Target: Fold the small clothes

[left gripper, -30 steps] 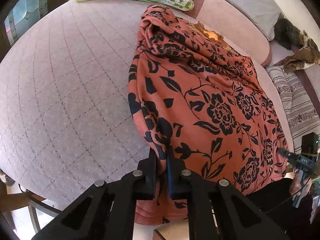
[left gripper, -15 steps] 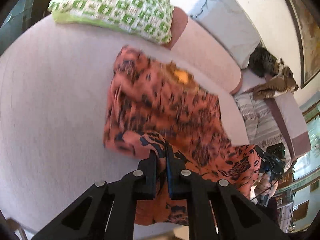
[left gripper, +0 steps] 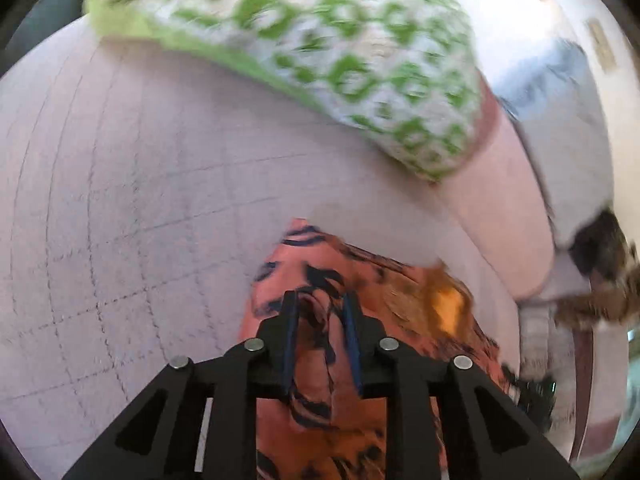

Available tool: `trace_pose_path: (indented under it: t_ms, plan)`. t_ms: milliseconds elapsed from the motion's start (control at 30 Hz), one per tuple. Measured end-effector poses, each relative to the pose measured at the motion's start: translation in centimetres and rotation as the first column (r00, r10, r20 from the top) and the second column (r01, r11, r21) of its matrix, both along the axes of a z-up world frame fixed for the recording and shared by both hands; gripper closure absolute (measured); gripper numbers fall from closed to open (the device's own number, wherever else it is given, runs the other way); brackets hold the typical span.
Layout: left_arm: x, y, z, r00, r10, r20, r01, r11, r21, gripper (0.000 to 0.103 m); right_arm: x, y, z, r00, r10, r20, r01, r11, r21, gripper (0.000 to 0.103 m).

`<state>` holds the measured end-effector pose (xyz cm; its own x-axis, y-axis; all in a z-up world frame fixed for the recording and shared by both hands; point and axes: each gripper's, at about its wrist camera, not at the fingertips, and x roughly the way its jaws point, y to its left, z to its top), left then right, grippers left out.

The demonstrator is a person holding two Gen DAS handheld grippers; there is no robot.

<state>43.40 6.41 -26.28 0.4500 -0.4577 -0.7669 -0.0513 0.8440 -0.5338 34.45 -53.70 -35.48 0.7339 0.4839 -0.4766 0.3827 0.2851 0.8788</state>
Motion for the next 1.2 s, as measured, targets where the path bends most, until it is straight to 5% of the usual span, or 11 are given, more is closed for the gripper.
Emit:
trace_pose_path:
  t_ms: [100, 267, 333, 400, 433, 667, 733, 800, 900, 1033, 1200]
  plan:
    - [-2.5, 1.9, 1.0, 0.988, 0.105, 0.117, -0.099, 0.994, -0.052, 0.08, -0.5, -0.4, -0.7, 0.998, -0.03, 0.051, 0.029, 0.999, 0.021, 0.086]
    - [-9.6, 1.6, 6.2, 0.931, 0.189, 0.313, -0.241, 0.961, 0.134, 0.054, -1.6, 1.4, 5.0, 0.99, -0.004, 0.142, 0.03, 0.983, -0.183, 0.084]
    - [-11.7, 0.3, 6.9, 0.94, 0.14, 0.312, -0.189, 0.973, 0.134, 0.053, -2.3, 3.1, 7.0, 0.988, 0.007, 0.152, 0.036, 0.96, -0.278, 0.074]
    - [-14.2, -2.0, 6.7, 0.94, 0.087, 0.33, -0.136, 0.982, 0.128, 0.052, -3.1, 5.0, 8.5, 0.989, 0.028, 0.144, 0.029, 0.926, -0.376, 0.025]
    - [-14.9, -3.6, 5.9, 0.945, 0.049, 0.324, -0.103, 0.984, 0.149, 0.052, -3.9, 5.9, 9.3, 0.987, 0.036, 0.157, 0.034, 0.906, -0.421, 0.02]
    - [-13.7, -7.0, 0.8, 0.988, -0.04, 0.152, 0.003, 0.973, 0.233, 0.052, -7.5, 6.2, 9.1, 0.991, -0.039, 0.128, 0.093, 0.888, -0.45, 0.019]
    - [-12.9, -6.9, 0.6, 0.992, -0.024, 0.126, -0.004, 0.976, 0.219, 0.052, -7.6, 7.8, 9.7, 0.992, 0.065, 0.104, 0.0, 0.848, -0.529, 0.021]
    - [-12.3, -7.1, 0.6, 0.993, -0.018, 0.115, -0.008, 0.974, 0.226, 0.052, -6.9, 11.5, 10.3, 0.976, 0.205, 0.079, -0.117, 0.789, -0.604, 0.04]
    - [-11.9, -7.5, 0.2, 0.994, -0.023, 0.107, -0.004, 0.969, 0.245, 0.052, -4.1, 17.2, 9.8, 0.925, 0.38, -0.015, -0.3, 0.706, -0.641, 0.066]
    - [-11.8, -7.1, 0.3, 0.994, -0.039, 0.098, 0.016, 0.974, 0.225, 0.052, -0.2, 21.7, 7.8, 0.884, 0.448, -0.132, -0.413, 0.618, -0.669, 0.066]
    - [-11.1, -6.6, 0.1, 0.996, -0.047, 0.076, 0.03, 0.978, 0.208, 0.052, 9.6, 20.8, 6.2, 0.906, 0.337, -0.254, -0.412, 0.573, -0.709, 0.065]
